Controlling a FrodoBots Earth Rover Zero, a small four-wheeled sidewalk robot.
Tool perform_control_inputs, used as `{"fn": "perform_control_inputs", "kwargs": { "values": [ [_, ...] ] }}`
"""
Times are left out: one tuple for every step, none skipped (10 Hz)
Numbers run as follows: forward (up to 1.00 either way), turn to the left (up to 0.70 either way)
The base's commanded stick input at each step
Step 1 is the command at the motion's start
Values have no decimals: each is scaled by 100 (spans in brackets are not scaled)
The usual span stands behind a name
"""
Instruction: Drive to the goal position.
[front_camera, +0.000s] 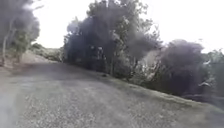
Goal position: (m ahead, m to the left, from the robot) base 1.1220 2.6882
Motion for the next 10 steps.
{"fn": "perform_control_inputs", "kwargs": {
  "values": [
    [70, 35],
    [70, 35],
    [70, 35],
    [70, 35],
    [70, 35],
    [70, 35],
    [70, 35],
    [70, 35],
    [70, 35],
    [70, 35]
  ]
}}
